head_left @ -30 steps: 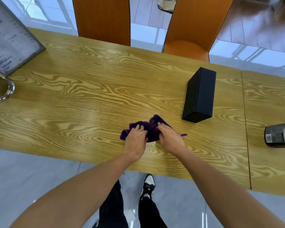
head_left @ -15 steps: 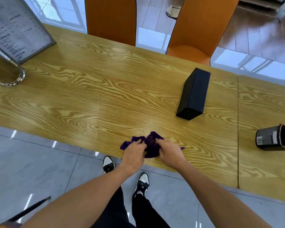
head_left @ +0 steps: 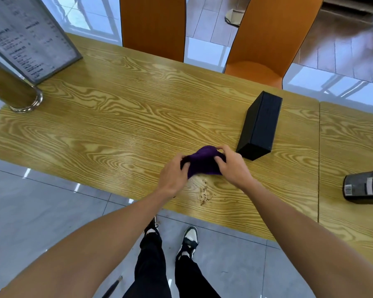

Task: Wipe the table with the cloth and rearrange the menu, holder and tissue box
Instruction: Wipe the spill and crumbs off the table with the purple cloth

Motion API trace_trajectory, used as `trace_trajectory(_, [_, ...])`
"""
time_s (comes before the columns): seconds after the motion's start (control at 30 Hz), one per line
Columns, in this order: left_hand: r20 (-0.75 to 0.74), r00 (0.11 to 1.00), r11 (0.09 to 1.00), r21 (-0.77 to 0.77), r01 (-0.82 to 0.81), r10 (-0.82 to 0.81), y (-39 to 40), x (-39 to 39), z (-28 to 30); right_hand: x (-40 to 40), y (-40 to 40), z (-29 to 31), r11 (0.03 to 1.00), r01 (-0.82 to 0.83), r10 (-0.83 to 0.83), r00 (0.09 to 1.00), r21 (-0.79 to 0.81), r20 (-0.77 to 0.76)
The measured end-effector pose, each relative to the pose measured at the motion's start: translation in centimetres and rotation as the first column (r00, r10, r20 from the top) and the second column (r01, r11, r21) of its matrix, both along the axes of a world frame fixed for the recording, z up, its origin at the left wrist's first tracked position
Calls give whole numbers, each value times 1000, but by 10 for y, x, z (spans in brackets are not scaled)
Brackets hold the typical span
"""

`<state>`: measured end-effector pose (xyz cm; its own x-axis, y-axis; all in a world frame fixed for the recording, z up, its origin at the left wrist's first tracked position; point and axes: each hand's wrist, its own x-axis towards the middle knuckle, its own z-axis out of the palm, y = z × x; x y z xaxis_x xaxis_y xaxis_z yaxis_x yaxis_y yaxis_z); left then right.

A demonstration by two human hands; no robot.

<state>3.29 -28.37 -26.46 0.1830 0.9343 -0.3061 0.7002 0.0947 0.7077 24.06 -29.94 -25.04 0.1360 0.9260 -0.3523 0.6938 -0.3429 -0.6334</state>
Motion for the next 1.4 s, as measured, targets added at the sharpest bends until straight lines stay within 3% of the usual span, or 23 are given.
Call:
trace_trajectory(0.1, [-4, 998, 997, -43, -63, 63, 21, 3, -11, 1, 15, -7, 999, -32, 29, 997, 44, 65])
trace_trajectory(0.27, [-6, 991, 981, -137, 133, -135, 19, 5, -37, -2, 1, -36, 969, -189, 214, 964, -159, 157])
trace_trajectory(0.43, [-82, 975, 972, -133, 195, -207, 0, 17, -37, -15, -29, -41, 945, -248, 310, 887, -214, 343])
trace_trajectory(0.6, [-129, 958, 960, -146, 238, -257, -28, 25, -30, -25, -56, -35, 933, -249, 337, 857, -260, 390])
trace_trajectory(0.73, [-109, 968, 962, -181, 205, -227, -62, 27, -28, -28, -77, -37, 964, -159, 226, 914, -215, 336])
trace_trajectory(0.97, [0, 998, 968, -242, 66, -68, -111, 29, -31, -40, -117, -39, 956, 134, -117, 990, -259, 79])
trace_trajectory(1.13, [99, 994, 951, -309, -8, 41, -123, 28, -36, -47, -123, -31, 909, 234, -268, 962, -345, -56])
trace_trajectory(1.27, [119, 981, 865, -496, -75, 153, -105, 24, -25, -36, -102, -17, 805, 276, -394, 910, -525, -126])
trace_trajectory(1.4, [152, 956, 803, -585, -117, 250, -68, 17, -12, -22, -63, 2, 779, 305, -495, 835, -547, -240])
